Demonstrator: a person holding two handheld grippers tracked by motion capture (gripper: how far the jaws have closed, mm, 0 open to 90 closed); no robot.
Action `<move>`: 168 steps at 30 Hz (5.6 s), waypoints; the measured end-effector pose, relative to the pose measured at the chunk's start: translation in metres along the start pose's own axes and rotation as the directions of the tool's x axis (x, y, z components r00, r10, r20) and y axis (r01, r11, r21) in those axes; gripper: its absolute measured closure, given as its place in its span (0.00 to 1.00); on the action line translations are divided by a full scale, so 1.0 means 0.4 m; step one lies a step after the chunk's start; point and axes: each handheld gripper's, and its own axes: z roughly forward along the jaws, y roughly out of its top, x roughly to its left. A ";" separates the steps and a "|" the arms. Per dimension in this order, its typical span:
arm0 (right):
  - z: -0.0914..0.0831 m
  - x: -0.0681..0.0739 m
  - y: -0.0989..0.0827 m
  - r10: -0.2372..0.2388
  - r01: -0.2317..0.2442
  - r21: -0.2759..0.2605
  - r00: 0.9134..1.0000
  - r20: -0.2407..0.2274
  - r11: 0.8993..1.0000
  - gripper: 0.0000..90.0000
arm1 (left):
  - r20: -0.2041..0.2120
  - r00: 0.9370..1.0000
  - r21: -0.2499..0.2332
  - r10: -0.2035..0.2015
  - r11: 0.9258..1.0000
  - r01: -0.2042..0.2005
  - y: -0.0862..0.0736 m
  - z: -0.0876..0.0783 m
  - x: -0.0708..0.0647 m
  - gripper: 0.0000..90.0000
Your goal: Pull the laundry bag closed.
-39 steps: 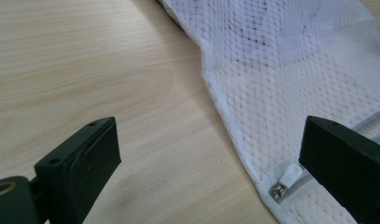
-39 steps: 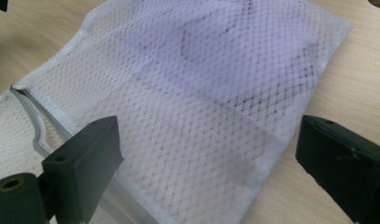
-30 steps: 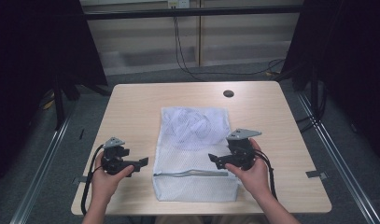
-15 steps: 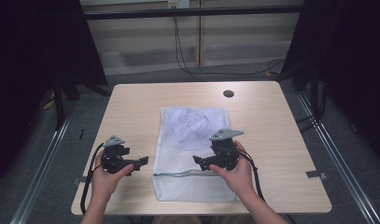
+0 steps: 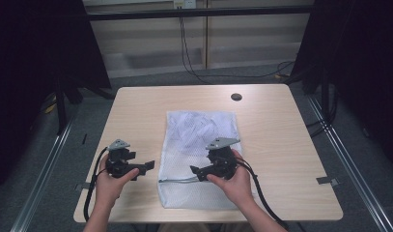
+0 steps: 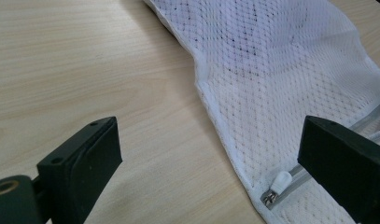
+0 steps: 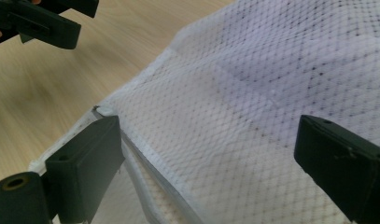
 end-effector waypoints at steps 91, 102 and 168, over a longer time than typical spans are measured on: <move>0.219 0.133 -0.003 0.293 -0.264 0.152 0.930 -0.222 0.953 0.79 | 0.026 0.999 0.013 -0.034 0.999 0.034 -0.015 -0.035 0.020 0.07; 0.235 0.140 -0.005 0.337 -0.305 0.158 0.907 -0.253 0.939 0.85 | 0.020 0.999 0.021 -0.050 0.999 0.049 -0.017 -0.032 0.023 0.07; 0.179 0.107 0.021 0.467 -0.452 0.123 0.832 -0.299 0.884 0.97 | 0.337 0.932 0.194 -0.136 0.978 0.072 -0.042 0.028 -0.029 0.34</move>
